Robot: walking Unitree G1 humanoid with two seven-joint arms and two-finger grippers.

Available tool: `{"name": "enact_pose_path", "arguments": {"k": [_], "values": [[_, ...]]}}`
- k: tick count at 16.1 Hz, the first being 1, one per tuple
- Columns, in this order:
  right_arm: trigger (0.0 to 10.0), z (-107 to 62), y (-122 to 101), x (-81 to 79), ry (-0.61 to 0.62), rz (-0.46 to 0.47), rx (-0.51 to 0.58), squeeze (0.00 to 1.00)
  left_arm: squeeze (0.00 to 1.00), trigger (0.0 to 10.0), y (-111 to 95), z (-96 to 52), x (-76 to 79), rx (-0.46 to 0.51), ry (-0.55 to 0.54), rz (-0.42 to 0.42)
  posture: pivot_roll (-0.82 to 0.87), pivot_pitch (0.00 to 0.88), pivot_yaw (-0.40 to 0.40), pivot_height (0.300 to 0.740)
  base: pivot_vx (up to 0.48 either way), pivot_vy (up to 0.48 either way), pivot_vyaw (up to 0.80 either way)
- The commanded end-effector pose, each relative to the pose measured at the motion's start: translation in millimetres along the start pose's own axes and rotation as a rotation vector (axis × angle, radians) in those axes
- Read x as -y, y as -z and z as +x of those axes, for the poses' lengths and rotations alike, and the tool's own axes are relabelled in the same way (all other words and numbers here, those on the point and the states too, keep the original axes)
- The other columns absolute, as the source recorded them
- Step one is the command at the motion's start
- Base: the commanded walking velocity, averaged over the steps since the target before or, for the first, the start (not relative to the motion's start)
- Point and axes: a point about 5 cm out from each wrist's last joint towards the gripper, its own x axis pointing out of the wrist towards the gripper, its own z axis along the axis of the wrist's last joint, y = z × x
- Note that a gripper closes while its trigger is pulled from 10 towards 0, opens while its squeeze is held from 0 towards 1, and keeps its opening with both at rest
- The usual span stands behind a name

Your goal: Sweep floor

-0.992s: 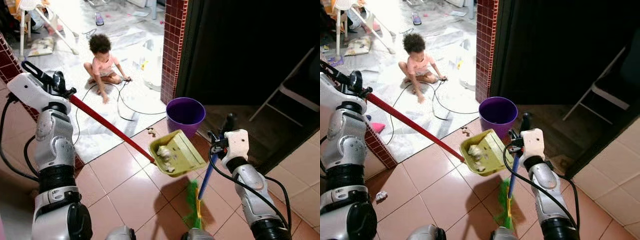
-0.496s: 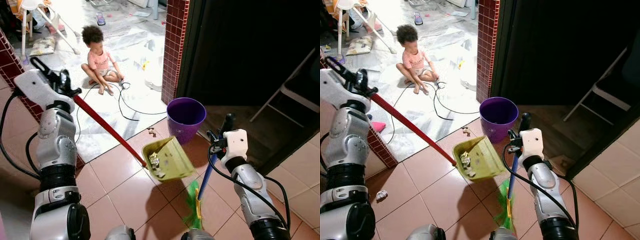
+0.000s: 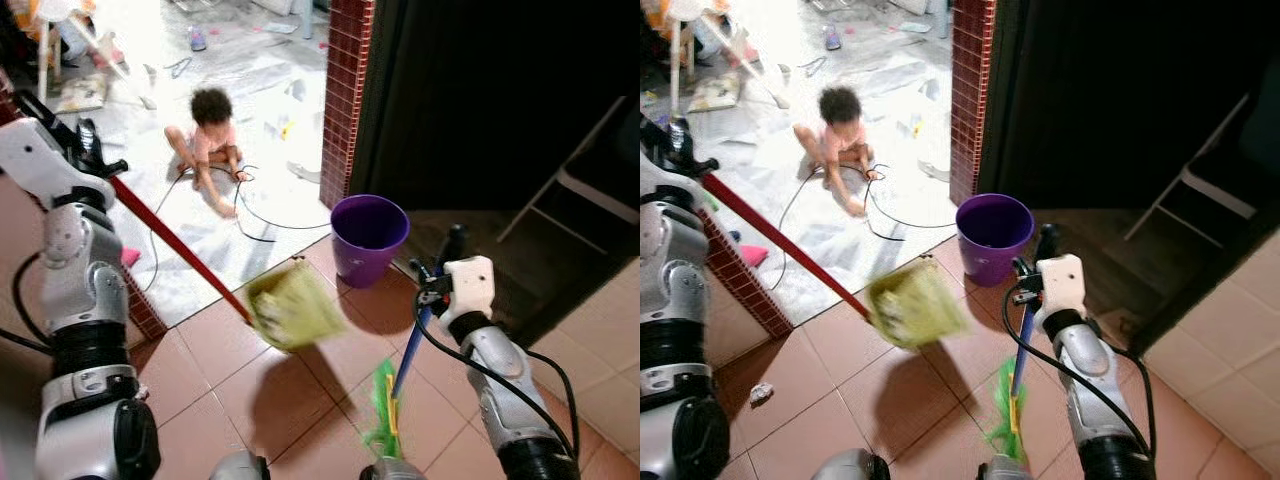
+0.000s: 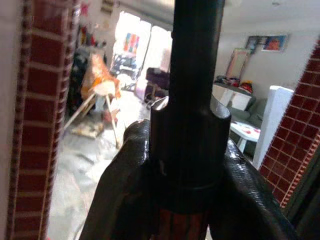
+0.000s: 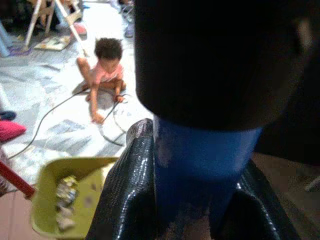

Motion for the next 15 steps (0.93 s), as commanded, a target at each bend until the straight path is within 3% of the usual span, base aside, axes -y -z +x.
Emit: {"name": "enact_pose_path", "arguments": {"k": [1,5,6,8,12,15], "values": [[10.0,-0.3,-6.9,2.4,0.012,-0.023,0.027,0.00,0.00,10.0,-12.7,3.8,11.5,0.064,0.057,0.006,-0.10,0.000,0.035,0.740,0.000,0.000,-0.80],[10.0,1.6,-10.0,3.1,0.029,-0.018,0.044,0.00,0.00,10.0,7.0,-10.2,16.4,-0.016,0.129,0.035,-0.10,0.000,0.044,0.740,0.000,0.000,-0.73],[10.0,2.0,-14.0,2.5,0.029,-0.024,0.060,0.00,0.00,10.0,19.8,-25.2,12.7,-0.060,0.181,0.087,-0.09,0.000,0.045,0.740,0.000,0.000,0.00],[10.0,-0.2,-13.6,2.3,0.032,-0.023,0.062,0.00,0.00,10.0,26.8,-32.7,4.6,-0.084,0.177,0.115,-0.09,0.000,0.043,0.740,0.000,0.000,0.00],[10.0,-12.1,-13.7,12.2,0.059,-0.056,0.063,0.00,0.00,10.0,29.0,-41.5,-3.6,-0.098,0.173,0.134,-0.10,0.000,0.044,0.740,0.000,0.000,0.00],[10.0,-20.5,-9.4,19.5,0.083,-0.069,0.042,0.00,0.00,10.0,25.1,-38.8,-4.9,-0.087,0.153,0.087,-0.11,0.000,0.047,0.740,0.000,0.000,0.00]]}}
